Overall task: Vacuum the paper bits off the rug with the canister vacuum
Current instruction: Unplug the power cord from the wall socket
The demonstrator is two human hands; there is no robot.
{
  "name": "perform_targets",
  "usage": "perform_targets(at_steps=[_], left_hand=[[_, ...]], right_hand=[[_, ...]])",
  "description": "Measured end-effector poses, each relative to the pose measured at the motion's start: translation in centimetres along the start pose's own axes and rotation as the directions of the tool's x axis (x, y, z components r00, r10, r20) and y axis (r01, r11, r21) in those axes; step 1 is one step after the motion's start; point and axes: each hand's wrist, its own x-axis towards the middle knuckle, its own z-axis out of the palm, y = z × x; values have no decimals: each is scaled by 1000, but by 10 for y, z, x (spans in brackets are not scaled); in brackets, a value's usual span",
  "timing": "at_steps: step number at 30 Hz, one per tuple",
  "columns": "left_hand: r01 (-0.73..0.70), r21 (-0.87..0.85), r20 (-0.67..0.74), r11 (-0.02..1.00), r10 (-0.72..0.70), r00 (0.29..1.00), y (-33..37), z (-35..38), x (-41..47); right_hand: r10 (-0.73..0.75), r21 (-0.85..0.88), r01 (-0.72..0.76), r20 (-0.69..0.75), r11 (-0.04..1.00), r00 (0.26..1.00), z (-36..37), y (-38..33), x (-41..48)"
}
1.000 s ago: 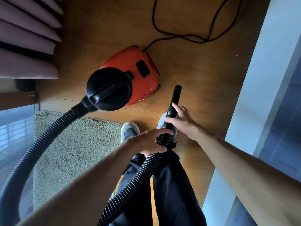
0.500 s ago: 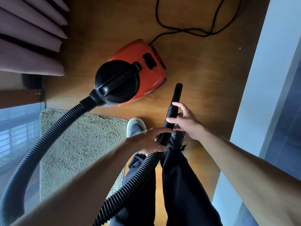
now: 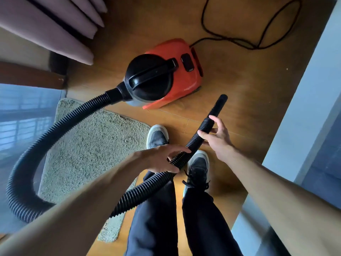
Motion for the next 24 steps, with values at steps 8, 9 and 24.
perform_targets(at_steps=[8,9,24], left_hand=[[-17,242,-171,970,60,983,-36,33,26],[-15,272,-184,962,67,981,-41,37,29],[84,659,-199,747,66,978,-138,68,110]], right_hand=[[-24,-33,23,-30,999,999,-5,33,8],[-29,-43,28,-33,999,999,-3,39,11],[148,81,-144,-44,986,988,26,128,58]])
